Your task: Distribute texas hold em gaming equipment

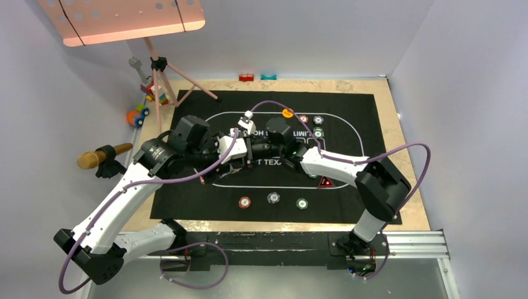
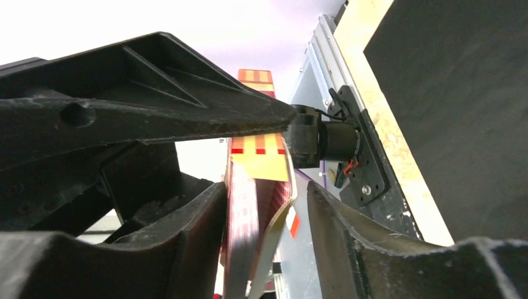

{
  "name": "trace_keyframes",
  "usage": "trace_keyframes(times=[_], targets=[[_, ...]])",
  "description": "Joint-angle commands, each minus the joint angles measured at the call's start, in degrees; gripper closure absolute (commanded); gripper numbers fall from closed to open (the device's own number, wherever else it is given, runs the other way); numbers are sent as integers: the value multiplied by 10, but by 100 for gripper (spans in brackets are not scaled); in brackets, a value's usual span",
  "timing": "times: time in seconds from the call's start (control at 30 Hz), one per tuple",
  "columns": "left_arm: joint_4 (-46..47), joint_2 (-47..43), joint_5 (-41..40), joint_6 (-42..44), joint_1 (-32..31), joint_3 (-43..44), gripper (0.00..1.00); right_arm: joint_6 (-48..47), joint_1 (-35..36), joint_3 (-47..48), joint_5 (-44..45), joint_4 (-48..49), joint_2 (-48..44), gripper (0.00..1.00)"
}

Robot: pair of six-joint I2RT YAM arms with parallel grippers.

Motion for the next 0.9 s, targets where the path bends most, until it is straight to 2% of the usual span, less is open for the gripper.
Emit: trace_keyframes(times=[0.0, 0.13, 0.23, 0.27, 0.33, 0.37, 0.5, 0.87], targets=[[31, -6, 6, 8, 3, 21, 92, 46, 9, 7, -7, 92, -5, 53], [20, -14, 15, 10, 3, 16, 68, 39, 9, -14, -2, 88, -18, 78], [15, -24, 27, 12, 3, 4, 53, 38, 9, -22, 0, 88, -28, 89], [15, -27, 30, 13, 3, -1, 44, 37, 9, -24, 1, 88, -31, 91], [12, -36, 36, 16, 3, -13, 16, 32, 9, -26, 1, 82, -38, 95], [9, -40, 38, 20, 3, -16, 10, 27, 8, -27, 2, 77, -42, 96], [8, -51, 40, 25, 7, -23, 5, 18, 9, -31, 2, 65, -51, 96], [-23, -46, 66, 73, 10, -50, 7, 15, 9, -33, 8, 62, -63, 96]])
